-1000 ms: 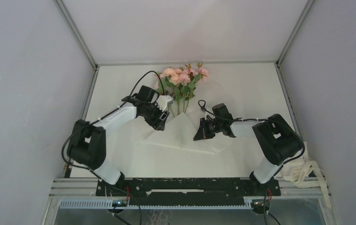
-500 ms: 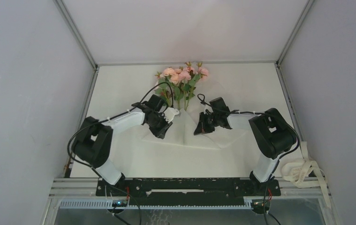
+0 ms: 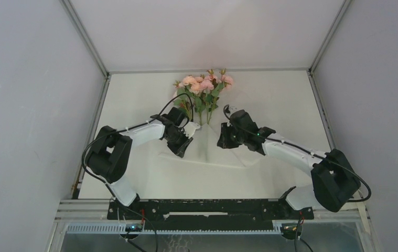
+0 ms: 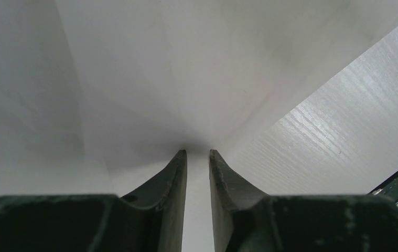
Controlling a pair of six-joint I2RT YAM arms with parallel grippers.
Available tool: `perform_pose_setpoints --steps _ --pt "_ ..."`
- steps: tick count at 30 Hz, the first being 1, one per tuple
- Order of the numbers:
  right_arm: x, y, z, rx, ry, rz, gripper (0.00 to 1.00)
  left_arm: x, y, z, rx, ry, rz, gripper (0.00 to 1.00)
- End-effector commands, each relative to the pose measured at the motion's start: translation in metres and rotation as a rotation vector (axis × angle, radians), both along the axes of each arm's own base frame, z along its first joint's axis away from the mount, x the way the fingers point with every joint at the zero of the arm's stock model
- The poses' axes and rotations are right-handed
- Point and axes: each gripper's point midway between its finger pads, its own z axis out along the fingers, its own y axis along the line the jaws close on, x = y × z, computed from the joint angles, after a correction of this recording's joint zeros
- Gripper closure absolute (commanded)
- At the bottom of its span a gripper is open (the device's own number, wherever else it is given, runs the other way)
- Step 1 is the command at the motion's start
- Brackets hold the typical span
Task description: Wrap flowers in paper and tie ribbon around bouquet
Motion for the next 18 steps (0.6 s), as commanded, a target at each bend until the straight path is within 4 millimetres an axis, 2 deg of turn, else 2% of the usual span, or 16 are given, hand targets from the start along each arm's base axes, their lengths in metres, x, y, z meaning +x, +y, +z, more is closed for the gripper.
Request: perform_pose_setpoints --steps 1,3,5,8,11,14,18 --pt "-0.022 0.034 0.003 0.074 -0.008 0.028 0.68 -0.001 0.0 -0.003 0.004 0.023 0.018 0.73" --pt "-0.027 0.05 -0.008 0.149 0.063 0.054 0.74 0.002 0.0 -0.002 0.007 0.017 0.022 0.73" --pt "-0.028 0.049 -0.03 0.128 0.126 0.026 0.8 0.002 0.002 0.0 0.009 0.012 0.024 0.73" --pt "-0.035 0.039 -0.058 0.071 0.205 -0.017 0.85 0.002 0.007 0.004 0.016 -0.009 0.017 0.73" --pt "-0.038 0.021 -0.07 0.018 0.213 -0.081 0.88 0.001 0.007 0.016 0.005 -0.045 -0.028 0.71" --pt "-0.041 0.014 -0.073 0.003 0.216 -0.109 0.88 -0.001 -0.012 0.047 -0.047 -0.108 -0.119 0.66" --pt "-0.041 0.015 -0.068 0.014 0.214 -0.124 0.88 0.004 -0.058 0.085 -0.202 -0.157 -0.17 0.63"
